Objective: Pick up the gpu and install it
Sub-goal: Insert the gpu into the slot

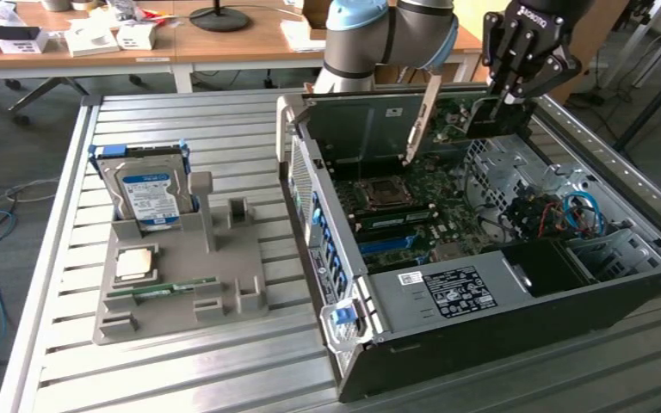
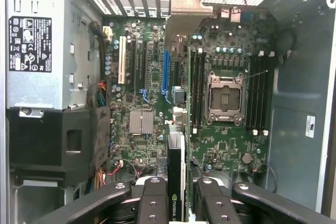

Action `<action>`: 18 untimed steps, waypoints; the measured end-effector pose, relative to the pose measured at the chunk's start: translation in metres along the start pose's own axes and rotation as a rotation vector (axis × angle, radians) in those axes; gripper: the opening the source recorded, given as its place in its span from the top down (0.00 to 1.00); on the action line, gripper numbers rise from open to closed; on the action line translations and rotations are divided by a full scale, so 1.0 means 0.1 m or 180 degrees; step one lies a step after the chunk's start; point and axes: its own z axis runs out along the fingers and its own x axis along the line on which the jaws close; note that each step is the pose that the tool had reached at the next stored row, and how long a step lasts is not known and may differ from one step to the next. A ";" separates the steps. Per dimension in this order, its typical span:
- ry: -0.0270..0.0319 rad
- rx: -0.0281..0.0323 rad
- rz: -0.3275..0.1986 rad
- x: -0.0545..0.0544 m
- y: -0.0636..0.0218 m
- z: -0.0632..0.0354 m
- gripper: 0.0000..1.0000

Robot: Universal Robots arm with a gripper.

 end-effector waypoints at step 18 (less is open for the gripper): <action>0.0000 0.0002 0.0132 0.00 0.000 0.120 0.74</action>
